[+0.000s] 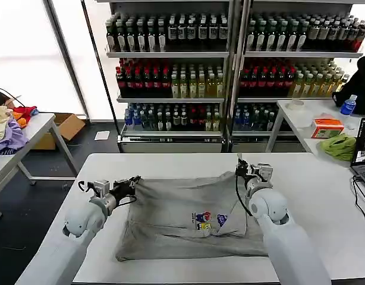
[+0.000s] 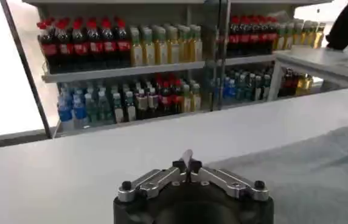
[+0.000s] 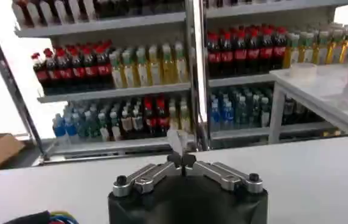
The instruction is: Fold and organize the clothes.
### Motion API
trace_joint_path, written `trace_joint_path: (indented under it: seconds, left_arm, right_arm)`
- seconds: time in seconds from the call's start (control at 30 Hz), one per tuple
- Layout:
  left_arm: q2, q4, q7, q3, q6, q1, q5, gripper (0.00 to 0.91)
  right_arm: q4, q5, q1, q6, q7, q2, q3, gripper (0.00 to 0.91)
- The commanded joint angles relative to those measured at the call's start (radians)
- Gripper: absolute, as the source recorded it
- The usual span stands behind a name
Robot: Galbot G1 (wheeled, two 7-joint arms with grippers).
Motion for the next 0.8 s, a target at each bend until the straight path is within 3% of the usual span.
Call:
trace_joint_path:
  seconds: [0.03,0.8]
  left_arm:
    - [0.018,-0.114,0.002,-0.046,-0.005,0.152,0.018,0.0]
    - [0.011,-0.153,0.019,-0.068,-0.014,0.265,0.084,0.0]
  right_arm:
    - [0.166,-0.001,-0.124,0.002,0.006,-0.003,0.013,0.0]
    - [0.359,-0.097,-0.562,0.01,0.036,-0.027,0.199,0.0]
